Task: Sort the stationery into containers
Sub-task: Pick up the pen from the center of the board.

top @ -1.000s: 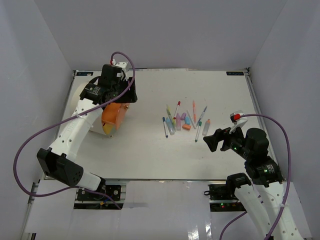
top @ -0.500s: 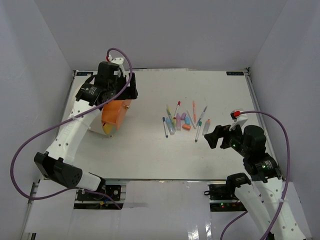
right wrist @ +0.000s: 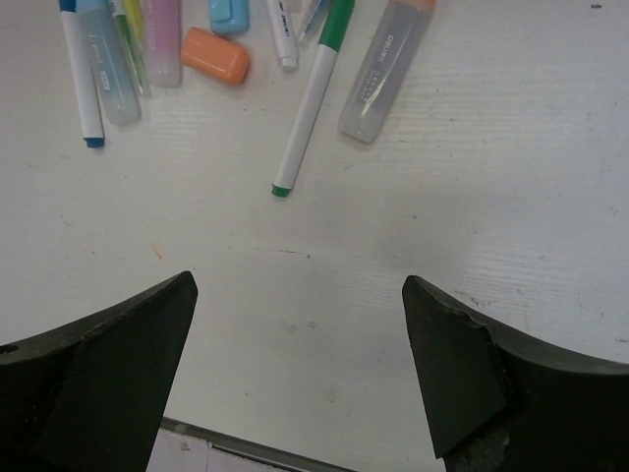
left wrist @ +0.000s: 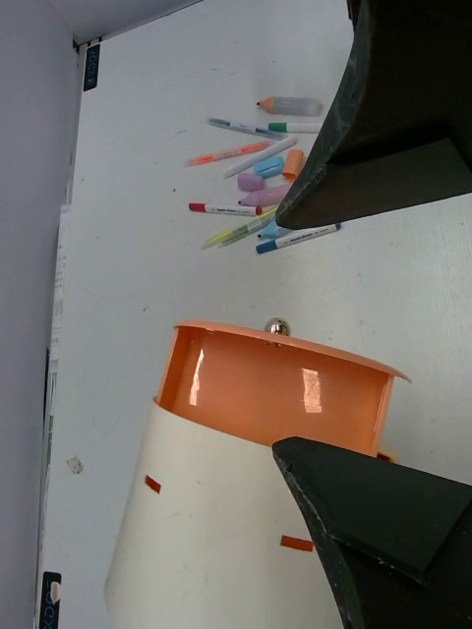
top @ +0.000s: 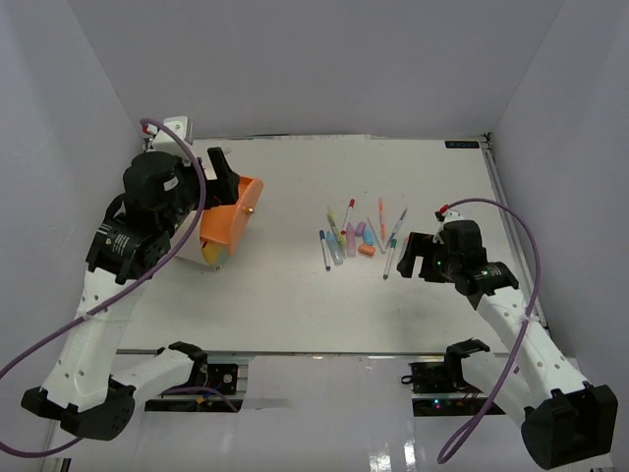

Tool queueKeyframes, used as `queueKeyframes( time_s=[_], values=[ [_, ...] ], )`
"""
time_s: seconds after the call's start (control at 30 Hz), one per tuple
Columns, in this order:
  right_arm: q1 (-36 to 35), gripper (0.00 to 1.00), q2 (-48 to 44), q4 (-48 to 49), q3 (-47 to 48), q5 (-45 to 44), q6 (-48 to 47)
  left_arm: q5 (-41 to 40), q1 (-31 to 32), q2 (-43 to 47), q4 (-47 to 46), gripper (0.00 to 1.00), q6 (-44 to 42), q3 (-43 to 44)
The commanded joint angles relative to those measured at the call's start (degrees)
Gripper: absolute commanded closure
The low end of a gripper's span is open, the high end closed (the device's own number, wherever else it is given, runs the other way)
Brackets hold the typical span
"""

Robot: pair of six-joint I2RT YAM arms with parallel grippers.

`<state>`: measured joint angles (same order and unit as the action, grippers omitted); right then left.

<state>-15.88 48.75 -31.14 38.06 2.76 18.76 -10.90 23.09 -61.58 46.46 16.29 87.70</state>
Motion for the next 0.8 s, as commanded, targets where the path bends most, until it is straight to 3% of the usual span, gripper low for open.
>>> queueKeyframes(
  time_s=[0.0, 0.33, 0.77],
  values=[
    [-1.52, 0.09, 3.01, 3.62, 0.78, -4.33, 3.99, -2.46, -0.15, 3.83, 0.56, 0.02, -0.56, -3.76],
    [-11.27, 0.18, 14.61, 4.94, 2.98, -15.5, 11.55, -3.08, -0.15, 13.67, 5.22, 0.02, 3.13, -11.23],
    [-12.51, 0.3, 24.89, 6.09, 12.55, -23.5, 11.65, -1.67, -0.15, 19.22, 6.19, 0.02, 5.33, -18.36]
  ],
)
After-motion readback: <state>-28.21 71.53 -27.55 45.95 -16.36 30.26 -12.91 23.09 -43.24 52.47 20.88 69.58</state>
